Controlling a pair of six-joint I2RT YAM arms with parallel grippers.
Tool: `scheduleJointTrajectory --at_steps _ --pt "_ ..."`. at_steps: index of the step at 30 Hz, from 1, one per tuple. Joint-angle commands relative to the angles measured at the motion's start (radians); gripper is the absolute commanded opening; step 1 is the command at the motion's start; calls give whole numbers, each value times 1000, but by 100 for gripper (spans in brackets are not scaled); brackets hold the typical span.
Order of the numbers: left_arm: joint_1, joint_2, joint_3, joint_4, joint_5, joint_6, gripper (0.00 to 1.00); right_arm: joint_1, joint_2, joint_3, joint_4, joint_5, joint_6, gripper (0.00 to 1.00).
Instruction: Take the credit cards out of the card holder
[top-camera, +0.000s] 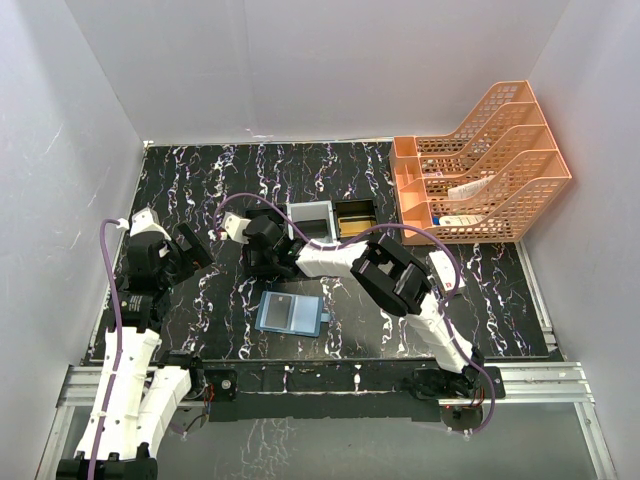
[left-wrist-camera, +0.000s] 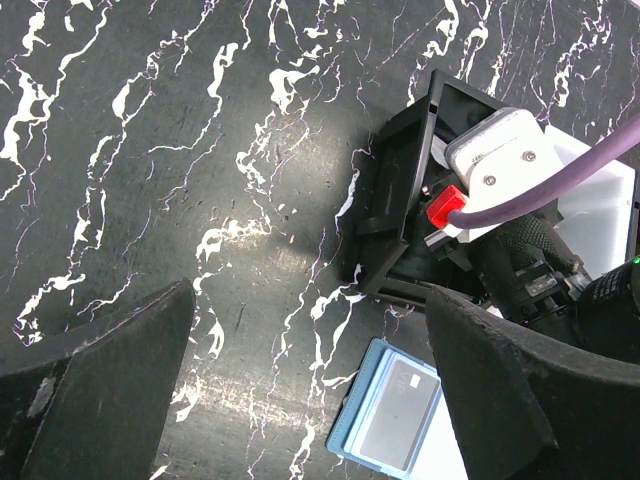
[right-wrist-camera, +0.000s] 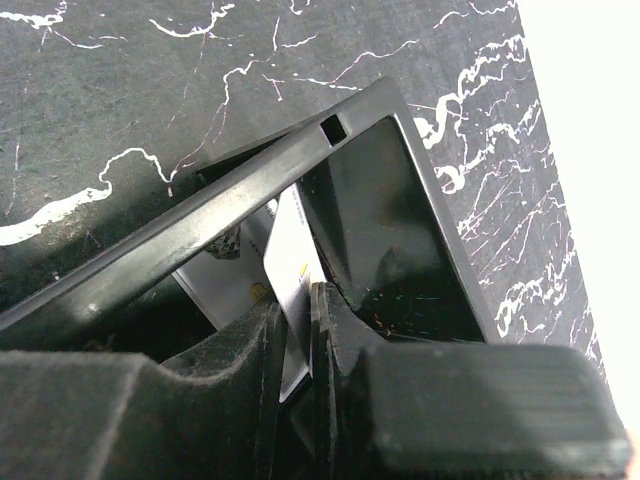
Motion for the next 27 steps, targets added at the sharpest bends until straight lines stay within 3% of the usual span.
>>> scheduleJointTrajectory --at_steps 1,16,27 --pt "4 -15 7 -3 -20 10 99 2 -1 44 23 -21 14 16" --pt "4 -18 7 -4 -29 12 99 1 -9 44 -1 -61 20 33" --pt "4 -16 6 -4 -27 12 99 -8 -34 47 -36 -109 53 38"
